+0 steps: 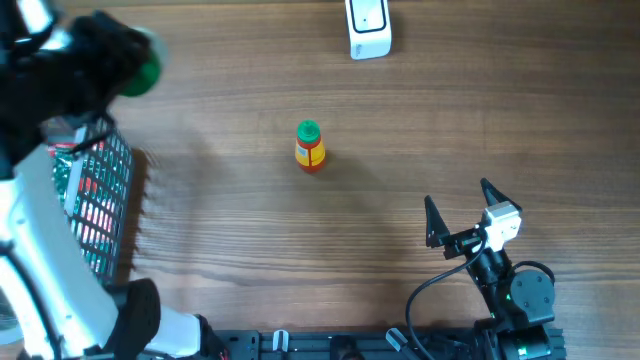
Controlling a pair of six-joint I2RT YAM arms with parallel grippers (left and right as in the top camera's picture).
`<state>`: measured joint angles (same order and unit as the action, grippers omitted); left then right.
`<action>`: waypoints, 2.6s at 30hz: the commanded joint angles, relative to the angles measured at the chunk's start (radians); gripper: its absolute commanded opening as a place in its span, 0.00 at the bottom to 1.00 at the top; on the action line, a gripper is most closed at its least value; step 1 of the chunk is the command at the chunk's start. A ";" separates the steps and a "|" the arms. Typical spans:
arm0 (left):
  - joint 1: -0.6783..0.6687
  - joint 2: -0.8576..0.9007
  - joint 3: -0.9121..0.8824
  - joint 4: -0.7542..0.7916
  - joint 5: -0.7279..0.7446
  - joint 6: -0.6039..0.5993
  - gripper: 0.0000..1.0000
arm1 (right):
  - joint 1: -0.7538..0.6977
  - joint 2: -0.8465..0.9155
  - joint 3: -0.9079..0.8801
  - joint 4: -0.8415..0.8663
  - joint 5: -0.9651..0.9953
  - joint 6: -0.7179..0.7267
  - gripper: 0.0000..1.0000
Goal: Scan the item barcode
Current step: 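Place the green-lid jar on the table left of the bottle, then reach the left gripper into the basket and grasp the small red box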
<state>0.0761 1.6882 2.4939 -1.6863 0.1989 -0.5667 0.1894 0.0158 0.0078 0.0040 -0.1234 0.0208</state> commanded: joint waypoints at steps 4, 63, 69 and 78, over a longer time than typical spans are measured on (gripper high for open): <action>-0.188 0.035 -0.113 0.002 -0.093 -0.025 0.62 | 0.004 -0.002 -0.002 0.003 -0.007 -0.002 1.00; 0.631 -0.047 -0.411 0.166 -0.284 -0.338 1.00 | 0.004 -0.002 -0.002 0.003 -0.007 -0.002 1.00; 0.686 0.126 -0.441 0.064 -0.285 -0.338 1.00 | 0.004 -0.002 -0.002 0.002 -0.007 -0.002 1.00; 0.682 0.268 -0.717 0.129 -0.240 -0.300 1.00 | 0.004 -0.002 -0.002 0.003 -0.007 -0.002 1.00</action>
<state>0.7547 1.9415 1.9011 -1.6035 -0.0570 -0.8803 0.1894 0.0158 0.0078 0.0040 -0.1230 0.0208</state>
